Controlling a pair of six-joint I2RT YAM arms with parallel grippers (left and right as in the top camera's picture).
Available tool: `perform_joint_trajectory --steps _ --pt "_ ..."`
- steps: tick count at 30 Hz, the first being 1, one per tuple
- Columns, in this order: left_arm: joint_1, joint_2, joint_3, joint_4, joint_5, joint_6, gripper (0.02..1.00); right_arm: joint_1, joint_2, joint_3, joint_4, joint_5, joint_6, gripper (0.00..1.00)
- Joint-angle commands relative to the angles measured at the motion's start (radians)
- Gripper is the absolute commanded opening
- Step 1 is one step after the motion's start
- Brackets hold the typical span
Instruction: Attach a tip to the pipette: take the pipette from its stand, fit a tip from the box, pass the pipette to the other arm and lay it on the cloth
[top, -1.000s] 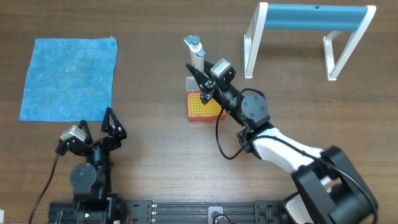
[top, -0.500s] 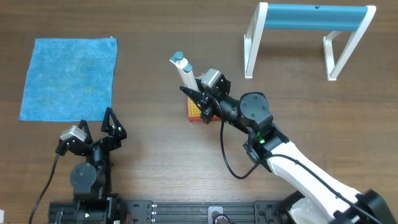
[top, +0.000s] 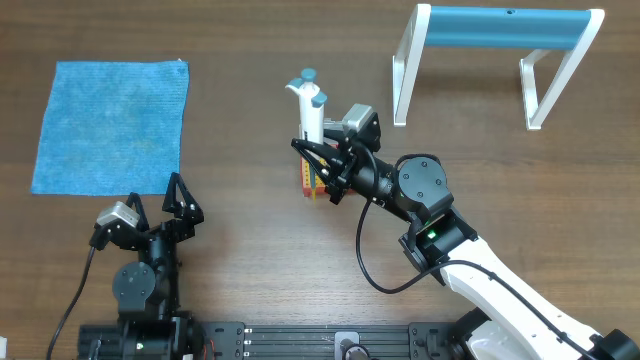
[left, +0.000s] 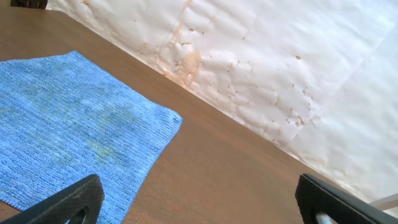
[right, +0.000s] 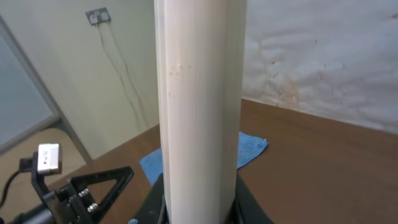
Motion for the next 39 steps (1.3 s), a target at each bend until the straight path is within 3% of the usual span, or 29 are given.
perform_joint_trajectory --steps 1,4,7,9,10,15,20,23,27,33,36,39 --pt "0.000 -0.005 -0.006 0.001 0.002 0.008 0.998 0.002 -0.006 0.010 0.008 -0.016 0.203 0.080" --pt "-0.001 -0.006 -0.006 0.026 0.032 -0.051 0.998 0.002 -0.006 0.010 0.009 -0.016 0.230 0.080" --pt "0.000 -0.006 -0.006 0.069 0.299 -0.368 0.998 0.002 -0.006 0.010 0.009 -0.016 0.323 0.080" --pt "-0.001 -0.006 -0.006 0.075 0.558 -0.673 0.998 0.002 -0.006 0.010 0.009 -0.016 0.376 0.080" --pt "0.000 -0.005 -0.006 0.060 0.624 -0.767 0.998 0.002 -0.006 0.010 0.009 -0.016 0.397 0.080" --pt "0.000 -0.005 -0.006 0.039 0.665 -0.972 0.998 0.002 -0.006 0.008 0.008 -0.017 0.426 0.080" --pt "0.000 0.009 -0.006 0.206 0.715 -1.007 0.991 0.002 -0.006 0.004 0.005 -0.042 0.433 0.080" --pt "0.000 0.076 0.011 0.365 0.780 -1.058 0.998 0.002 -0.006 0.004 0.005 -0.092 0.433 0.080" --pt "0.000 0.243 0.118 0.454 0.877 -1.016 1.000 0.002 -0.006 0.004 0.005 -0.129 0.441 0.084" --pt "0.000 0.674 0.446 0.492 1.267 -0.760 0.998 0.002 -0.006 0.004 0.001 -0.195 0.483 0.080" --pt "0.000 0.891 0.628 0.492 1.492 -0.669 1.000 0.002 -0.006 0.004 0.001 -0.270 0.507 0.080" --pt "-0.018 1.042 0.756 0.498 1.601 -0.597 0.998 0.002 -0.006 0.004 0.002 -0.311 0.522 0.080"
